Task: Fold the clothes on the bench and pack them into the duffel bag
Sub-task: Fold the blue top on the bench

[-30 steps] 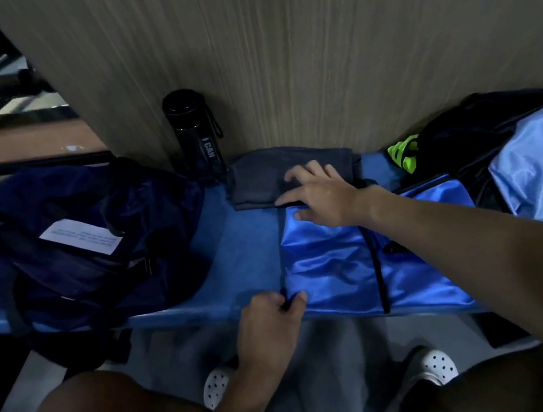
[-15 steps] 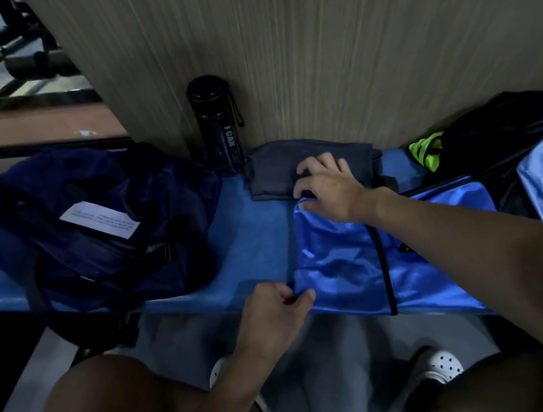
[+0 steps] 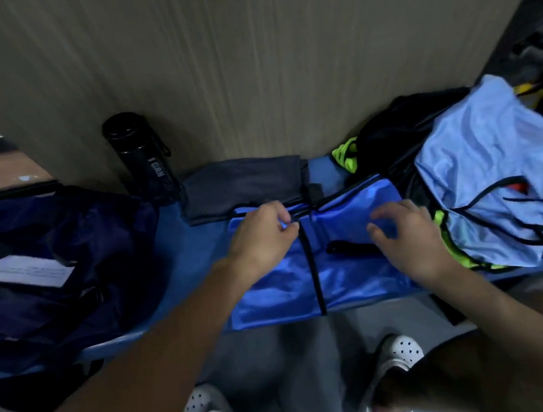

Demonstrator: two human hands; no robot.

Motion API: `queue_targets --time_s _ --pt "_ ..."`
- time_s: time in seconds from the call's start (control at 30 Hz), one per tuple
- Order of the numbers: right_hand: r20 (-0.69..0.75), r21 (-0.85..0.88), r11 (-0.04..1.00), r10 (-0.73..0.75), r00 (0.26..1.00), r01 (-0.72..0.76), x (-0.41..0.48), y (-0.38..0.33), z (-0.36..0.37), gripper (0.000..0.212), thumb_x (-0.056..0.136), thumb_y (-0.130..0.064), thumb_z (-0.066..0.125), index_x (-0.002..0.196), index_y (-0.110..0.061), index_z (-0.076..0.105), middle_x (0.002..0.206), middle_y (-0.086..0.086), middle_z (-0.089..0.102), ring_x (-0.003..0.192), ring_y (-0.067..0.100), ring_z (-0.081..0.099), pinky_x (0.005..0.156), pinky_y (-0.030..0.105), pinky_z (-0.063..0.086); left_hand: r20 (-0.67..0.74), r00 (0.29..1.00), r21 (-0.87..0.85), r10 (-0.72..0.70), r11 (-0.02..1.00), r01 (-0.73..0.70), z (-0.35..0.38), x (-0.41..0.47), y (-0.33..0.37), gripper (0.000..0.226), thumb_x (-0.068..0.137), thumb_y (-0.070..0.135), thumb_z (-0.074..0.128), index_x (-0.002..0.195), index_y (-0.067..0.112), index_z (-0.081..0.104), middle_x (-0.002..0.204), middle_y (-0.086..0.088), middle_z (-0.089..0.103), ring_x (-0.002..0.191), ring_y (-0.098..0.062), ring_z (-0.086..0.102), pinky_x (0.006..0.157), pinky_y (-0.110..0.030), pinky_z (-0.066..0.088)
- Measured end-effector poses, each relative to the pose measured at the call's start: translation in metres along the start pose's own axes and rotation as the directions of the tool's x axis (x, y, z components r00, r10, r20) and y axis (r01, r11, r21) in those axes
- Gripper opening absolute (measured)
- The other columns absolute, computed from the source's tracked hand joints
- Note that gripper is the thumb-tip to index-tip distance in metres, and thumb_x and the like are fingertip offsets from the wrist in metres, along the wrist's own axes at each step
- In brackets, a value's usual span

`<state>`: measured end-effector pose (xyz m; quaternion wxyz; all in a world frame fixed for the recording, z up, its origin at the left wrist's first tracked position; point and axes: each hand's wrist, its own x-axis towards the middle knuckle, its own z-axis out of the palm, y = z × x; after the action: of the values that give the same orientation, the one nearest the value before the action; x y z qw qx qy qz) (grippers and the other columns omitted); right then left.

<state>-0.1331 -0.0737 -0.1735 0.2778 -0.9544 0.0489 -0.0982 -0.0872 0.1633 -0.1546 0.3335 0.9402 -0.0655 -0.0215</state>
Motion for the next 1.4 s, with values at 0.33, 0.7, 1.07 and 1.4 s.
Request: queue_targets --time_s 0.33,0.7,1.07,1.4 --pt "0.021 0.095 0.959 0.265 0.964 -0.266 -0.034 0.065 -0.005 0.042 0.088 -0.031 0.067 0.123 -0.009 0.058 0.107 0.017 0.067 0.102 0.037 0.062 0.084 0.041 0.048 0.519 0.649 0.434 0.556 0.483 -0.760 0.066 0.094 0.111 0.052 0.094 0.023 0.063 0.143 0.023 0.047 0.151 0.000 0.036 0.133 -0.023 0.037 0.105 -0.042 0.037" --pt "0.053 0.159 0.926 0.338 0.940 -0.342 -0.030 0.057 -0.003 0.029 0.089 -0.047 0.057 0.097 -0.020 0.068 0.089 0.002 0.068 0.096 0.030 0.061 0.084 0.041 0.045 0.589 0.480 0.450 0.650 0.229 -0.863 0.072 0.124 0.116 0.013 0.084 0.023 0.067 0.096 0.028 0.066 0.114 0.008 0.051 0.121 -0.018 0.042 0.100 -0.038 0.034" --pt "-0.032 0.297 0.951 -0.076 0.997 0.082 -0.053 -0.008 -0.014 0.017 0.083 -0.034 0.066 0.088 -0.020 0.058 0.077 0.003 0.066 0.074 0.027 0.062 0.062 0.038 0.049 0.441 0.490 0.447 0.752 0.290 -0.847 0.005 0.100 0.068 0.010 0.074 0.011 0.058 0.081 0.016 0.059 0.104 -0.003 0.058 0.102 -0.026 0.053 0.081 -0.037 0.040" --pt "0.225 0.425 0.848 -0.438 0.871 0.317 -0.077 -0.112 0.061 0.026 0.082 -0.020 0.066 0.105 -0.009 0.062 0.098 0.008 0.065 0.091 0.026 0.060 0.085 0.041 0.050 0.330 0.733 0.615 0.595 0.454 -0.645 -0.067 0.055 -0.043 0.033 0.058 -0.004 0.074 0.080 0.016 0.061 0.102 -0.005 0.058 0.097 -0.026 0.051 0.071 -0.038 0.042"
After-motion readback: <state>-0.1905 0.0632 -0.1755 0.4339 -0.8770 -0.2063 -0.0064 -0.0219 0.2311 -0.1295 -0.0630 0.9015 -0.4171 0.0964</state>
